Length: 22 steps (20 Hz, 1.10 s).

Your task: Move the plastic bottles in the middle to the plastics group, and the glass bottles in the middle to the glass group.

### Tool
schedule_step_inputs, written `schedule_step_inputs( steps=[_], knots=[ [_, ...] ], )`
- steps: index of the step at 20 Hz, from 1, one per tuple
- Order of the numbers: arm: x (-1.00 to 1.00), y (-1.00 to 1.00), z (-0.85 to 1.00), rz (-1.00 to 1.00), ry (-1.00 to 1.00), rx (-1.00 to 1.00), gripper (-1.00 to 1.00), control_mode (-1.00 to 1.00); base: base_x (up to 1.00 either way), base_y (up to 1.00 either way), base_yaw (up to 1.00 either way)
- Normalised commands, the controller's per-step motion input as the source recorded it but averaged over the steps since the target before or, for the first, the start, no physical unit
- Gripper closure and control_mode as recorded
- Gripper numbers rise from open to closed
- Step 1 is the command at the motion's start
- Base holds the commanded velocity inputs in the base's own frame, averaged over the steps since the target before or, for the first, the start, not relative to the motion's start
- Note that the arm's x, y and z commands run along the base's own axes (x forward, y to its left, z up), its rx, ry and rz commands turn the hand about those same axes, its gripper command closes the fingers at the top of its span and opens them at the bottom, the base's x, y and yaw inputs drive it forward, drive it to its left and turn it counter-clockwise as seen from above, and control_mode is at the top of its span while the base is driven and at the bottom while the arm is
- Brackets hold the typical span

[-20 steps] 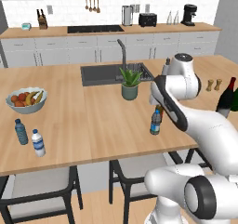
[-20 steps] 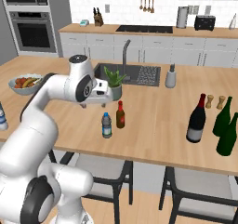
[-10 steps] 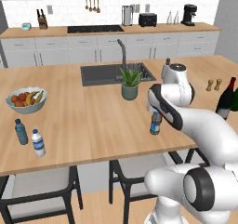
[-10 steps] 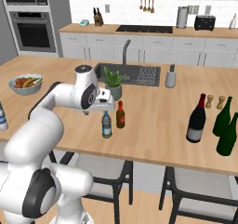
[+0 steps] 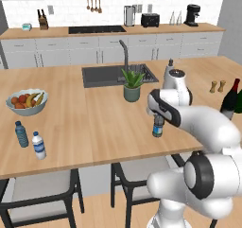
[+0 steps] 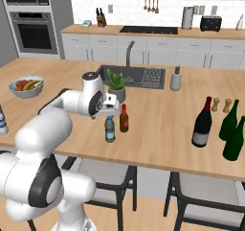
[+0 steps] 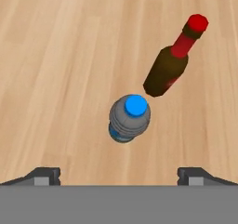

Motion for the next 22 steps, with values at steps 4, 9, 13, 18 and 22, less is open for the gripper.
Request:
schedule_step_inputs(
  steps=[4,9,13,18,22],
  knots=[
    [0.35,-0.17,0.0,0.0,0.03,0.0,-1.0,-1.0,0.0,0.0,0.0],
    [0.04,-0.01,-0.23,0.0,0.04,0.0,-1.0,-1.0,0.0,0.0,0.0],
    [0.08,0.0,-0.36,0.0,0.0,0.0,-1.0,-1.0,0.0,0.0,0.0],
    [0.11,0.0,-0.21,0.0,0.0,0.0,-1.0,-1.0,0.0,0.0,0.0],
    [0.22,0.0,-0.16,0.0,0.0,0.0,-1.0,-1.0,0.0,0.0,0.0]
  ],
)
